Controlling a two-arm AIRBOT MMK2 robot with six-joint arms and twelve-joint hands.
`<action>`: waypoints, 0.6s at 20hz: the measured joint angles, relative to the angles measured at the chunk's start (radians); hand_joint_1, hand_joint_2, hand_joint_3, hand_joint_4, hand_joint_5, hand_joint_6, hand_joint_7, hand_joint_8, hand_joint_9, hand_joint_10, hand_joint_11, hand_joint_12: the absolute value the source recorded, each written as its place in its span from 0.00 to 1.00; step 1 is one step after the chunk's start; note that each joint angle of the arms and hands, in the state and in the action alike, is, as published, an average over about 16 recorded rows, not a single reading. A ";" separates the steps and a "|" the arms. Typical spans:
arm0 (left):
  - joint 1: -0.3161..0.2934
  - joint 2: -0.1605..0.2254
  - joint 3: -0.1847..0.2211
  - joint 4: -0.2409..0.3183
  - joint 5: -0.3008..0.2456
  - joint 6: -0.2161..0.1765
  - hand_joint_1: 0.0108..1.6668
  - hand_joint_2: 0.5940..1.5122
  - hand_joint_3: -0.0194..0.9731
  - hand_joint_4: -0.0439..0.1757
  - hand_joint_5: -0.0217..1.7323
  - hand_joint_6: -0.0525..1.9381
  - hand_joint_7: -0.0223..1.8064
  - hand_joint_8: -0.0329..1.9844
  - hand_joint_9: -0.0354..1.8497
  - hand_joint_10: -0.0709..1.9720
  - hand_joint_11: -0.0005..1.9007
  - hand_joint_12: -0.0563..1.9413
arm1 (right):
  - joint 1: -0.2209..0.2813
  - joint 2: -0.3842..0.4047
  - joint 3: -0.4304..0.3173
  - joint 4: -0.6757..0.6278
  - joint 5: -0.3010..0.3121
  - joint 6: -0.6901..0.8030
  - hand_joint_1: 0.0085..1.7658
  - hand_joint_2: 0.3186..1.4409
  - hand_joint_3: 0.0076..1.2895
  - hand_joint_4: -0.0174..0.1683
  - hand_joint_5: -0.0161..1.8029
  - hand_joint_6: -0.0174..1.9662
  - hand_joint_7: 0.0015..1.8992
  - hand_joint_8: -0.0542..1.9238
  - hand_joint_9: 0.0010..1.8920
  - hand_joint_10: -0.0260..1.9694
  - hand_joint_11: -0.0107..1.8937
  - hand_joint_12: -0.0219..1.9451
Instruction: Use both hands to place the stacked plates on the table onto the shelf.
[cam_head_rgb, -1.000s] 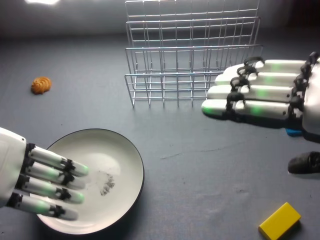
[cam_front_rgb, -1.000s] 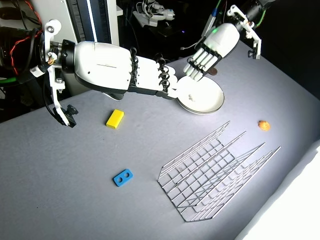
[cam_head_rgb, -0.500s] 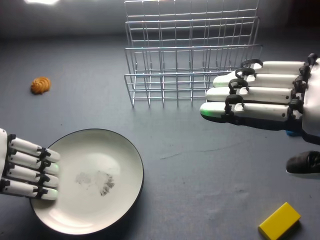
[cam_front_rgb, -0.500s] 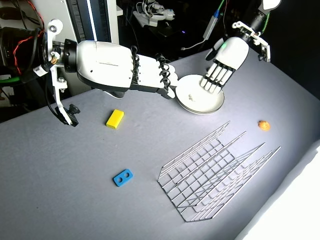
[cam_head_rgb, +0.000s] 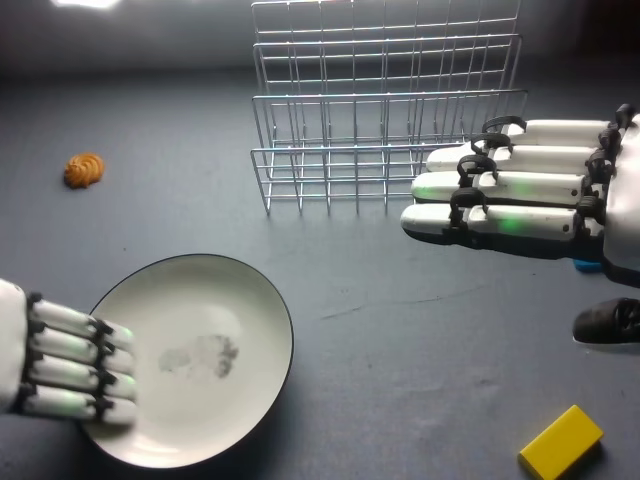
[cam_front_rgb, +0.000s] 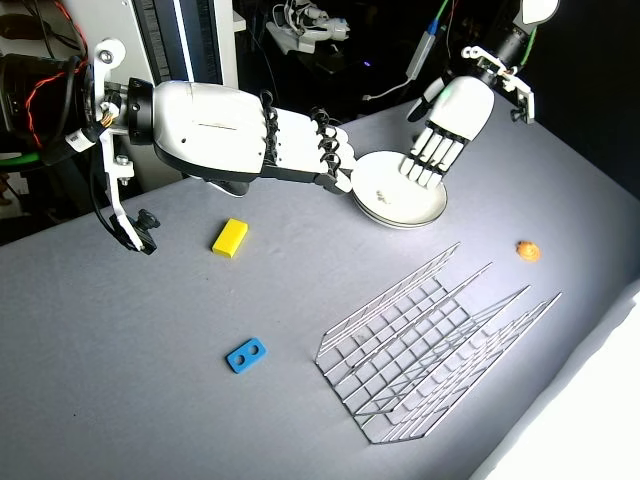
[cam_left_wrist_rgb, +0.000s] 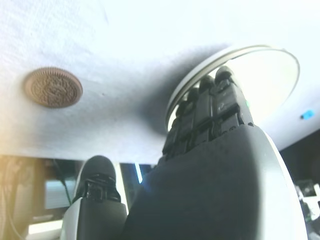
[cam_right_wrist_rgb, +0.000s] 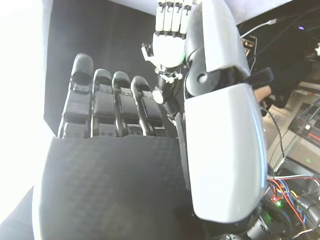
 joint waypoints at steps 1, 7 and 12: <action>0.004 0.000 -0.010 -0.005 0.006 -0.005 0.00 0.65 0.04 0.15 0.01 0.01 0.01 0.01 0.03 0.04 0.01 0.02 | -0.001 -0.001 0.000 0.000 0.000 -0.001 0.71 0.58 0.01 0.10 0.03 0.02 0.01 0.04 0.01 0.02 0.01 0.27; 0.009 0.001 -0.061 -0.024 0.037 -0.031 0.01 0.65 0.04 0.15 0.01 0.01 0.01 0.01 0.02 0.04 0.01 0.02 | -0.010 -0.006 0.000 0.000 0.002 -0.010 0.71 0.58 0.01 0.09 0.04 0.02 0.01 0.04 0.01 0.02 0.01 0.29; 0.002 0.011 -0.067 -0.030 0.050 -0.041 0.01 0.65 0.04 0.18 0.01 0.02 0.01 0.01 0.02 0.04 0.01 0.02 | -0.017 -0.011 0.000 0.000 0.004 -0.020 0.71 0.59 0.01 0.09 0.04 0.02 0.01 0.04 0.01 0.02 0.01 0.28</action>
